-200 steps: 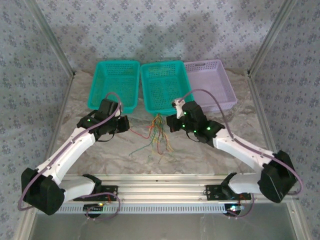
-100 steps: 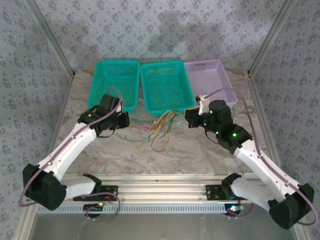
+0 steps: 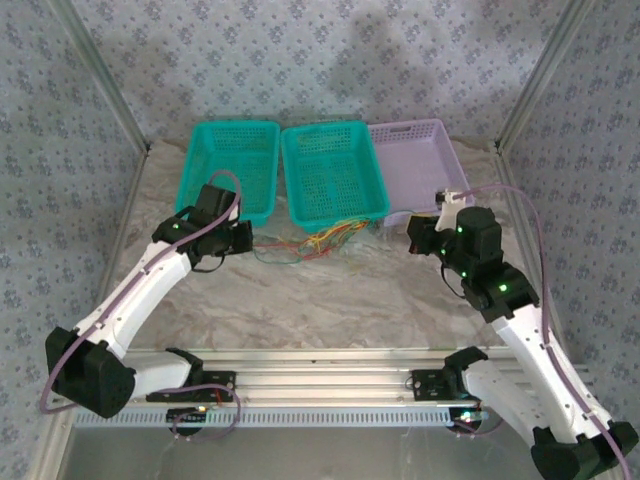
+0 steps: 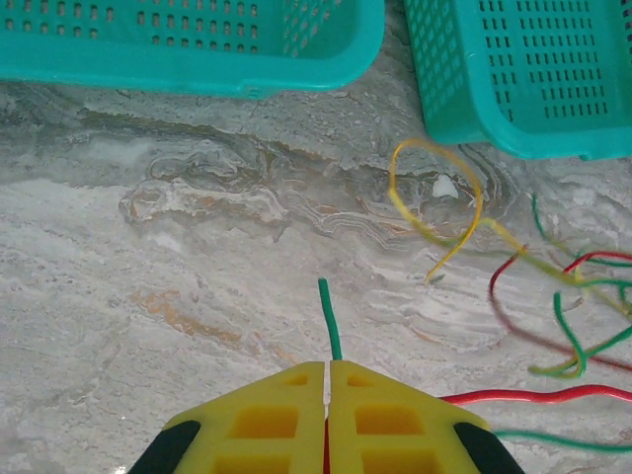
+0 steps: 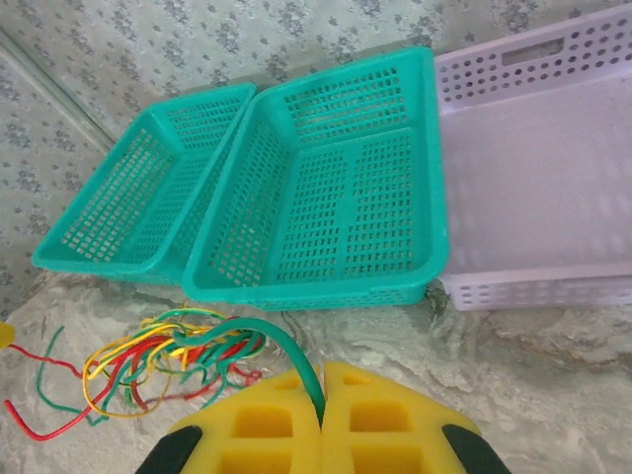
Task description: Untangle the cables
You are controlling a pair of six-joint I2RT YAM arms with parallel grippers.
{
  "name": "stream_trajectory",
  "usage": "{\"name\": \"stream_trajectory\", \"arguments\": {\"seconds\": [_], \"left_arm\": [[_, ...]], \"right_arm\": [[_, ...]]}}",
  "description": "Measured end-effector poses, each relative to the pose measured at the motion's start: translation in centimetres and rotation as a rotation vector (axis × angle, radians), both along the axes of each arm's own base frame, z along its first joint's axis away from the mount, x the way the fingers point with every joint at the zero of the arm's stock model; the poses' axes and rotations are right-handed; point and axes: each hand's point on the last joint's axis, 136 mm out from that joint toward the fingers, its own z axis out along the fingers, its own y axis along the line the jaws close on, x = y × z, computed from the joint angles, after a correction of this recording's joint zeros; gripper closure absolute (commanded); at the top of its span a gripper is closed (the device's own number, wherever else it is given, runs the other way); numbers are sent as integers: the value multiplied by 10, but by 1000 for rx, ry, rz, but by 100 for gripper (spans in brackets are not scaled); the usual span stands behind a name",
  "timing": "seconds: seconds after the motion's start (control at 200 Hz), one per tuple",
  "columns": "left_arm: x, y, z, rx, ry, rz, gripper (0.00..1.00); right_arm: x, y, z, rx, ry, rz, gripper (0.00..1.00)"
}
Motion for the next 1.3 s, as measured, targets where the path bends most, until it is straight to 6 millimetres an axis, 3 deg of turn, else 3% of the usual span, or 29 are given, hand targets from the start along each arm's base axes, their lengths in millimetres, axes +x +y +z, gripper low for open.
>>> {"name": "stream_trajectory", "arguments": {"seconds": [0.295,0.55,0.804,1.014,1.144,1.299], "left_arm": [[-2,7,7,15,-24,13,100],[-11,8,53,-87,-170,2,100],[-15,-7,85,-215,-262,-52,100],[-17,-25,99,-335,-270,-92,100],[-17,-34,103,-393,-256,-109,100],[-15,-45,106,-445,-243,-126,100]], "right_arm": [[-2,-12,0,4,16,-45,100],[-3,-19,-4,3,31,-78,100],[1,-33,-43,-6,134,-167,100],[3,-15,-70,56,190,-104,100],[4,4,-68,80,187,-29,89],[4,23,-68,102,189,46,49]]}}
